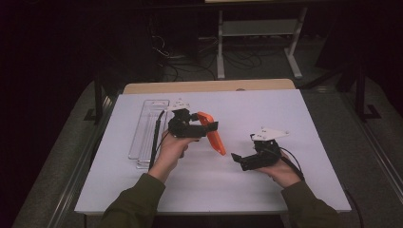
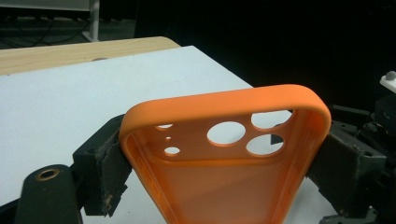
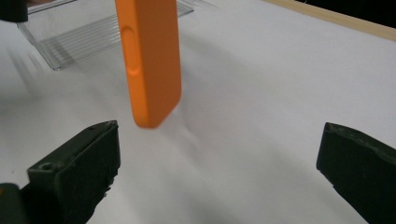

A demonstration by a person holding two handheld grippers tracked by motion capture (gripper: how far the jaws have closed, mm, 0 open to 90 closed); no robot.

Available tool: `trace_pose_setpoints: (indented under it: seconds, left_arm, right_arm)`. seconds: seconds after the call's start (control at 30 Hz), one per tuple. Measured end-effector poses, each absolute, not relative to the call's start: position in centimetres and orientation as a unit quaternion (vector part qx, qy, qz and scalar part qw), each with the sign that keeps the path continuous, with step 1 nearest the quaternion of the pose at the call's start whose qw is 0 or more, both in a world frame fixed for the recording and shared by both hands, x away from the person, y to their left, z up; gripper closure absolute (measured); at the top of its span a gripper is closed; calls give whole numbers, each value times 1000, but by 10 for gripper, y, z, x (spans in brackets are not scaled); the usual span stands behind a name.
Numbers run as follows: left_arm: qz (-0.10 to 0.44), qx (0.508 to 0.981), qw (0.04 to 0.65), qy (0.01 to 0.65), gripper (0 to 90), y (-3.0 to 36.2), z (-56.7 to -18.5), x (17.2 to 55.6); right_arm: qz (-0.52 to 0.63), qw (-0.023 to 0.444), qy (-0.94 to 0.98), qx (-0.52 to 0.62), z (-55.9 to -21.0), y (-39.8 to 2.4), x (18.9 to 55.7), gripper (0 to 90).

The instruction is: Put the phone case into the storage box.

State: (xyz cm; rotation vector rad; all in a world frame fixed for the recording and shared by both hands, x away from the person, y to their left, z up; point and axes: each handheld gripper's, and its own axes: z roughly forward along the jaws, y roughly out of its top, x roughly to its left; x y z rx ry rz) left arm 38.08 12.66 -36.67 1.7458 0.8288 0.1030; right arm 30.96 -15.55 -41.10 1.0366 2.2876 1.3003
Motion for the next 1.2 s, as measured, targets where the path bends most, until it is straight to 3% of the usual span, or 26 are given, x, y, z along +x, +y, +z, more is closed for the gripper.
trace_pose_setpoints:
  seconds: [0.53, 0.67, 1.2]
  left_arm:
    - [45, 741, 572, 348, 156, 128, -363, 379]
    - [47, 741, 574, 346, 156, 128, -362, 378]
    - [65, 748, 574, 327, 156, 126, -351, 374]
  right_arm:
    - [449, 178, 791, 376, -434, -190, 284, 0]
    - [440, 163, 795, 384, -442, -196, 280, 0]
    - [439, 169, 797, 379, -442, -196, 280, 0]
